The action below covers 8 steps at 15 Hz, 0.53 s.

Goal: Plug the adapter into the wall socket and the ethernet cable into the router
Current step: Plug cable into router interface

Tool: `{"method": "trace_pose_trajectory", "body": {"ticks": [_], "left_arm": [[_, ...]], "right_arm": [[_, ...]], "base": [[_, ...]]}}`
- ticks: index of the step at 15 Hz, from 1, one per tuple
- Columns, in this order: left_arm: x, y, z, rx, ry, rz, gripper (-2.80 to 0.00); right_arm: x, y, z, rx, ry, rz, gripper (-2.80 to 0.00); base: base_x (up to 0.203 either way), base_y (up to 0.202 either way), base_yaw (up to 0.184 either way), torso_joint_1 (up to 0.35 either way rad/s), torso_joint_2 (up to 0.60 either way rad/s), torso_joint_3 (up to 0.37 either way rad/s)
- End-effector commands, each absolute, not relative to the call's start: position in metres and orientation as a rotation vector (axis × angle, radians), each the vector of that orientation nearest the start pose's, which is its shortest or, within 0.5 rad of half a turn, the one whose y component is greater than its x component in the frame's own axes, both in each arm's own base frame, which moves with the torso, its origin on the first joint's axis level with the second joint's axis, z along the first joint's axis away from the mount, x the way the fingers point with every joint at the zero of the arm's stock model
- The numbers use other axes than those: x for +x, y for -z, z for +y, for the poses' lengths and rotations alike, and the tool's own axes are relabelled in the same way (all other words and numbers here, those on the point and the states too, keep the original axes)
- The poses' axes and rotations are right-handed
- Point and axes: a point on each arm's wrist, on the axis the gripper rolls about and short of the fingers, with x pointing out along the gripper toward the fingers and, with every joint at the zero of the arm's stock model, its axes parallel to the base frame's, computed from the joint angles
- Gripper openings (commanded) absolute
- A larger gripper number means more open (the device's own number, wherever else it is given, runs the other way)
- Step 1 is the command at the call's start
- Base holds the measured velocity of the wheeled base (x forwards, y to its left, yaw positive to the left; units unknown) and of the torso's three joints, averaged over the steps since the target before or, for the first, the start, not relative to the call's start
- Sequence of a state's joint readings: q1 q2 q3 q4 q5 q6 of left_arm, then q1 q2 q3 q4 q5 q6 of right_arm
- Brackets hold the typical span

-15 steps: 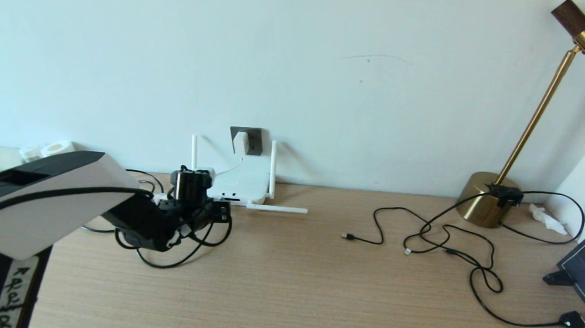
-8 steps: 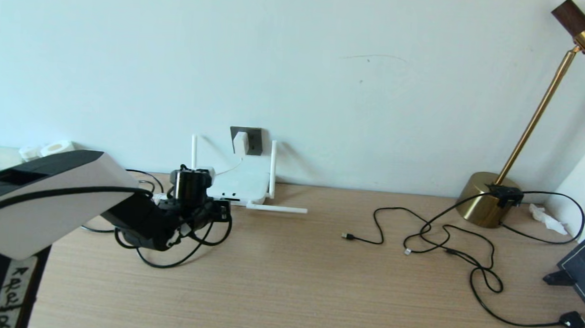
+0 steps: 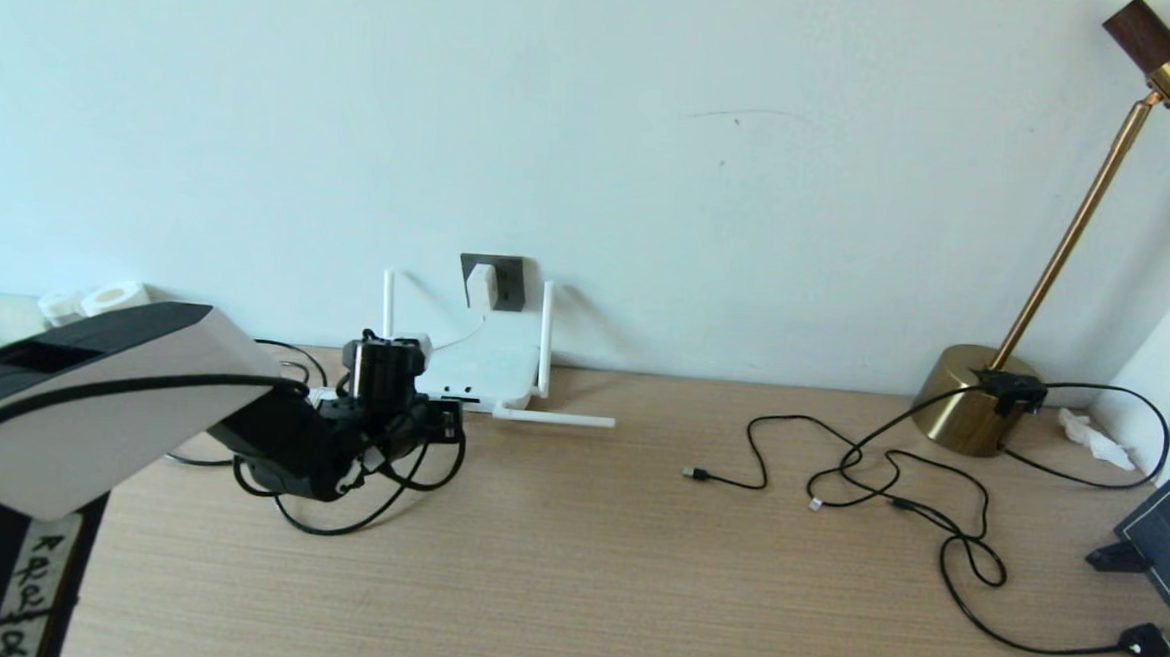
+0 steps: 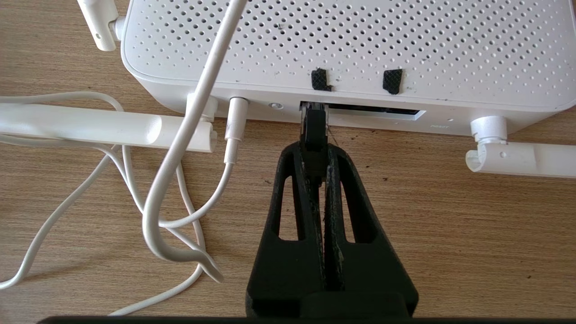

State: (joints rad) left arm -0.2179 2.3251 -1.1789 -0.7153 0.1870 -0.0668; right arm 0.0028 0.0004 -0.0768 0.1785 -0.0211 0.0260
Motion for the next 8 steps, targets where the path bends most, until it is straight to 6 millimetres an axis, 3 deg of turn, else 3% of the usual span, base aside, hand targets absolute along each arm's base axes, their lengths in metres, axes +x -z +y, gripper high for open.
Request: {"method": "trace_pose_trajectory", "body": {"ticks": [1,8], "left_arm": [[0.4306,-0.0463,-0.0910,0.020,0.014,0.421,-2.80],[0.4325,-0.0442,-0.0914,0.021,0.014,0.423,-2.80]], "right_arm": [[-0.0296,-0.0781,-0.0006,0.025,0.020,0.103,0.00],[-0.0296,-0.0781,-0.0006,0.025,0.020,0.103,0.00]], "base": [[0.000,0.000,0.000,0.000,0.00,0.000],[0.000,0.000,0.000,0.000,0.00,0.000]]}}
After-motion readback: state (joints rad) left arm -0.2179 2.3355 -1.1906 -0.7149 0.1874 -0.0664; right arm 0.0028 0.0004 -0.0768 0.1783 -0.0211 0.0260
